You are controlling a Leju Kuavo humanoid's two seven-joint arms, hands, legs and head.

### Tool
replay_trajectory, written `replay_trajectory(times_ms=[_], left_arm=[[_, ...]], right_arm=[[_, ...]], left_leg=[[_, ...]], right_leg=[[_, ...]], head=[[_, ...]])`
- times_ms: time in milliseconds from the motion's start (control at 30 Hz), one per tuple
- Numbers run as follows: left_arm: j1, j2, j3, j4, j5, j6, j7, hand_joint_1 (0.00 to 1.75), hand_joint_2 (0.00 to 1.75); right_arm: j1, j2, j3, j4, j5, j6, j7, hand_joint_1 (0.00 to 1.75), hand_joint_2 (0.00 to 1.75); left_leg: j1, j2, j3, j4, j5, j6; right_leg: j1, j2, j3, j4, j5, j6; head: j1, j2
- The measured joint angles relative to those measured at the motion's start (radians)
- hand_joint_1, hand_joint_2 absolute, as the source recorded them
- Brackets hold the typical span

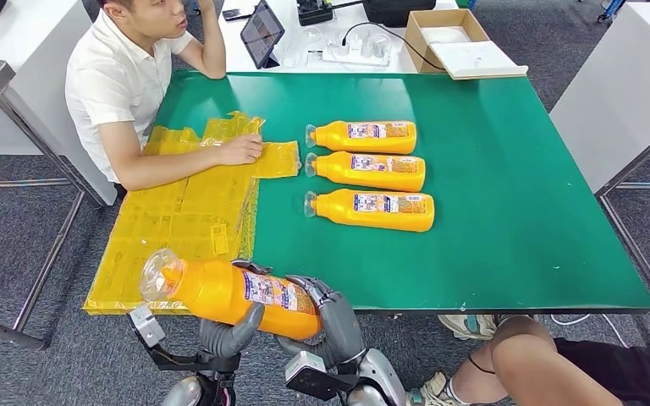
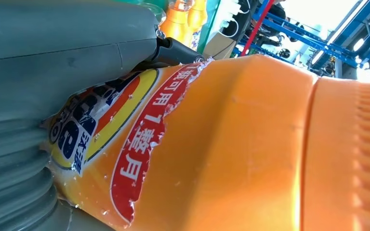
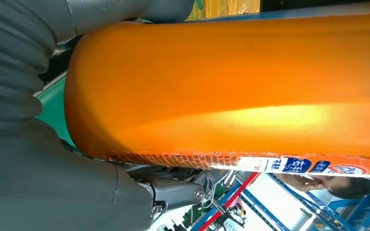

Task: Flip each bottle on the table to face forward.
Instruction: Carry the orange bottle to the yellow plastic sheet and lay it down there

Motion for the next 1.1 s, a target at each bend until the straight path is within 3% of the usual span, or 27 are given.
replay_trajectory(times_ms=[33, 67, 200, 433, 633, 967, 1100], left_arm=[[-0.001, 0.0, 0.0, 0.0, -0.003, 0.0, 0.0, 1.75, 1.75], [-0.002, 0.0, 0.001, 0.0, -0.009, 0.0, 0.0, 1.75, 1.75], [-0.004, 0.0, 0.001, -0.003, -0.047, 0.014, -0.003, 1.75, 1.75], [0.002, 0.0, 0.014, -0.039, -0.179, 0.139, 0.012, 1.75, 1.75], [0.0, 0.002, 0.054, -0.064, -0.376, 0.337, 0.02, 1.75, 1.75], [0.008, 0.008, 0.079, -0.122, -0.385, 0.313, -0.027, 1.75, 1.75], [0.007, 0.018, 0.086, -0.151, -0.499, 0.376, -0.038, 1.75, 1.75]], right_arm=[[0.001, 0.0, 0.0, 0.0, 0.0, 0.002, 0.0, 0.08, 1.75], [0.002, 0.0, 0.0, 0.0, 0.0, 0.004, 0.002, 0.0, 1.75], [0.011, -0.001, -0.001, 0.0, -0.004, 0.008, 0.015, 0.0, 0.0], [0.06, -0.002, 0.004, -0.062, -0.018, -0.016, 0.025, 0.0, 0.0], [0.091, -0.019, 0.008, -0.122, -0.003, -0.051, 0.027, 0.0, 0.0], [0.117, -0.039, 0.009, -0.182, -0.096, -0.001, 0.023, 0.0, 0.0], [0.123, -0.045, 0.005, -0.187, -0.109, 0.006, 0.019, 0.0, 0.0]], left_leg=[[0.0, 0.0, 0.0, 0.0, 0.0, 0.0], [0.0, 0.0, 0.0, 0.0, 0.0, 0.0], [0.0, 0.0, 0.0, 0.0, 0.0, 0.0], [0.0, 0.0, -0.001, 0.0, 0.0, 0.0], [0.0, 0.0, -0.001, 0.0, 0.0, 0.0], [0.0, 0.0, -0.001, 0.0, 0.0, 0.0], [0.0, 0.0, -0.001, 0.0, 0.0, 0.0]], right_leg=[[0.0, 0.0, 0.0, 0.0, 0.0, 0.0], [0.0, 0.0, 0.0, 0.0, 0.0, 0.0], [0.0, 0.0, 0.0, 0.0, 0.0, 0.0], [0.0, 0.0, 0.0, 0.0, 0.0, 0.0], [0.0, 0.0, 0.0, 0.0, 0.0, 0.0], [0.0, 0.0, 0.0, 0.0, 0.0, 0.0], [0.0, 0.0, 0.0, 0.0, 0.0, 0.0]], head=[[0.0, 0.0], [0.0, 0.0], [0.0, 0.0], [0.0, 0.0], [0.0, 0.0], [0.0, 0.0], [0.0, 0.0]])
